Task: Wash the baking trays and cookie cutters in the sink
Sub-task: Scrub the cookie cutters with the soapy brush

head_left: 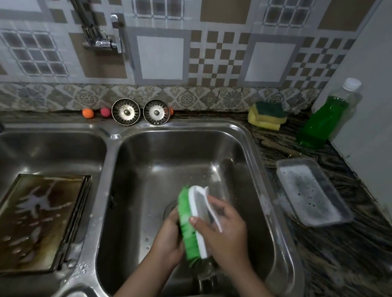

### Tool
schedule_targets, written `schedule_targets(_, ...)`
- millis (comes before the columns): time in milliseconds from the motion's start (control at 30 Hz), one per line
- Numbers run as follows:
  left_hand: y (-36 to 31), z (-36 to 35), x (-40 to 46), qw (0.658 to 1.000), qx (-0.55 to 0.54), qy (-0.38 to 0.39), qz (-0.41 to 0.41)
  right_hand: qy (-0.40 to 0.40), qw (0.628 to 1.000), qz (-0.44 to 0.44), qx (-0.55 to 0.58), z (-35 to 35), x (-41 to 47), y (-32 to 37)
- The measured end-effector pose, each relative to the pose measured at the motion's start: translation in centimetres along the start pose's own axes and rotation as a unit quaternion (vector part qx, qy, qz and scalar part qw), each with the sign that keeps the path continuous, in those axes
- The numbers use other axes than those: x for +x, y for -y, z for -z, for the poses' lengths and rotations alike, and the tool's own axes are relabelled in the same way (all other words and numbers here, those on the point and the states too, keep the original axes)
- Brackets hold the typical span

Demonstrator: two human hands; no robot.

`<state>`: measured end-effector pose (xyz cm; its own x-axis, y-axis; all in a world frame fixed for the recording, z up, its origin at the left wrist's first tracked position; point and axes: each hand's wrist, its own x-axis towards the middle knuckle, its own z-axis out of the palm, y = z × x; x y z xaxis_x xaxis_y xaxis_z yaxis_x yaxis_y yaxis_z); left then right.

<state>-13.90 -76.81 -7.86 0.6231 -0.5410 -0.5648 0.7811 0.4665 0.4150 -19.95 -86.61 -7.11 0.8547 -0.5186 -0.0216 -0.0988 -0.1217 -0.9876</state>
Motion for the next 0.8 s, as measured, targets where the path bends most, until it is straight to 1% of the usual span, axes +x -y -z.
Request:
schedule_targets(33, -0.2, -0.1, -0.2, 1.0, 0.0, 0.006, 0.007, 0.003, 1.0, 0.017, -0.014, -0.3, -0.5, -0.3)
schedule_targets(100, -0.4, 0.1, -0.3, 1.0, -0.001, 0.023, -0.011, -0.021, 0.998, 0.036, -0.049, -0.3, -0.4, -0.6)
schedule_targets(133, -0.2, 0.4, -0.4, 0.999, 0.0, 0.027, -0.024, -0.039, 0.997, 0.029, -0.06, 0.1, 0.3, -0.7)
schedule_targets(200, 0.3, 1.2, -0.2, 0.999, 0.009, 0.026, -0.02, -0.062, 0.995, 0.007, -0.075, 0.9, 1.7, -0.5)
schedule_targets(233, 0.5, 1.7, -0.2, 0.998, 0.046, 0.02, -0.031, -0.066, 0.994, 0.003, -0.082, 1.3, 2.3, -0.3)
schedule_targets(267, 0.4, 2.2, -0.1, 0.992, 0.114, 0.004, -0.053, -0.065, 0.994, 0.008, -0.088, 1.6, 2.6, 0.0)
schedule_targets(300, 0.1, 2.6, 0.0, 0.976, 0.198, -0.018, -0.089, -0.063, 0.994, 0.016, -0.091, 1.8, 2.8, 0.2)
schedule_targets(333, -0.3, 3.0, 0.1, 0.949, 0.289, -0.034, -0.125, -0.054, 0.995, 0.023, -0.085, 2.0, 2.9, 0.5)
schedule_targets(367, -0.7, 3.1, 0.0, 0.92, 0.359, -0.034, -0.153, -0.038, 0.996, 0.025, -0.072, 2.2, 3.0, 0.6)
schedule_targets(400, -1.1, 3.3, 0.0, 0.896, 0.408, -0.027, -0.17, -0.011, 0.998, 0.025, -0.058, 2.4, 3.1, 0.5)
schedule_targets(433, -1.4, 3.3, -0.1, 0.885, 0.432, -0.019, -0.175, 0.018, 0.998, 0.019, -0.049, 2.5, 3.1, 0.5)
schedule_targets(500, -2.1, 2.8, -0.6, 0.888, 0.422, -0.026, -0.181, 0.067, 0.997, 0.004, -0.048, 2.4, 3.0, 0.1)
schedule_targets(567, -2.5, 2.4, -1.0, 0.896, 0.384, -0.059, -0.216, 0.069, 0.997, -0.018, -0.032, 1.9, 2.4, -0.3)
schedule_targets(667, -2.0, 2.3, -1.1, 0.91, 0.305, -0.1, -0.262, 0.009, 0.996, -0.074, 0.049, 0.6, 0.7, -0.6)
schedule_targets(800, -0.3, 2.2, -1.1, 0.906, 0.268, -0.15, -0.292, -0.075, 0.978, -0.154, 0.12, -1.4, -1.3, -1.6)
